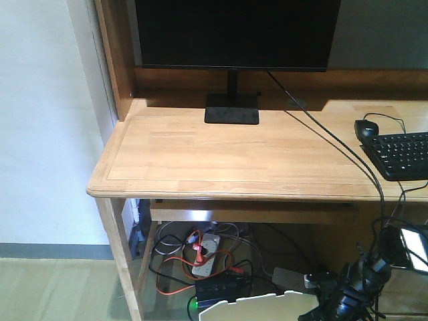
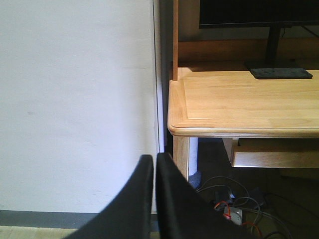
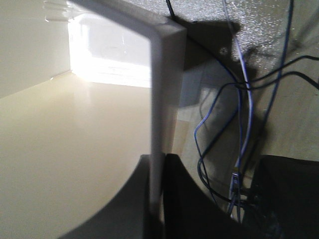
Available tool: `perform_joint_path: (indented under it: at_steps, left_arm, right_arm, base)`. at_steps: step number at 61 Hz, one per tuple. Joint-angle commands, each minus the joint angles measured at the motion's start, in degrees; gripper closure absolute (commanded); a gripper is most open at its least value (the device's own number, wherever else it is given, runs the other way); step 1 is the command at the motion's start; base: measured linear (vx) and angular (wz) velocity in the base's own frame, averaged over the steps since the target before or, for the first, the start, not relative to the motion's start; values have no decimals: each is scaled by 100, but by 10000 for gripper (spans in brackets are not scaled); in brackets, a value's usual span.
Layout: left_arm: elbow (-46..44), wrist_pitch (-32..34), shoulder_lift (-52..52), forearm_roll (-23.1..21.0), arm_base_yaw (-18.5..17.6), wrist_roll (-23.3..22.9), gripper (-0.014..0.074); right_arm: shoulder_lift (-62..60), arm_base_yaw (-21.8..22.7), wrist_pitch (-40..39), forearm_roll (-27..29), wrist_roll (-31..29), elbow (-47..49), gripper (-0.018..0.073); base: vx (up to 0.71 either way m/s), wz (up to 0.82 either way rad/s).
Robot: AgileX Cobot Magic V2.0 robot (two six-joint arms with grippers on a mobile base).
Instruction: Move trash bin to bedside with robot
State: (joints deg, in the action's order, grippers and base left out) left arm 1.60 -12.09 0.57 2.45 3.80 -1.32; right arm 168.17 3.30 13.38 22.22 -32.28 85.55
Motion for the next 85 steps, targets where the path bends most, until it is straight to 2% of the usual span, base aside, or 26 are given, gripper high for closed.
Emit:
perform_joint_path:
  at_steps: [1,19,56,71,85]
  left_arm:
    - [159,392,69,-50,18,-11,594]
    - [159,392,69,-50,18,-11,594]
    - [159,392,69,-50,18,-11,594]
    - [159,392,69,-50,18,-11,594]
    - [159,392,69,-50,18,-11,594]
  right_arm:
    - [-707,20,-270,70,-98,-341,566]
    - [-1147,20,-473,70,-127,-924,564]
    - [-2102,6,515,672,-127,-951,564]
    - [-3021,6,-356,813,-325,-2080,564]
    - [-3828,6,-196,939,-471,-2758,564]
  base:
    - [0,0]
    - [0,0]
    - [0,0]
    - [0,0]
    - [0,0]
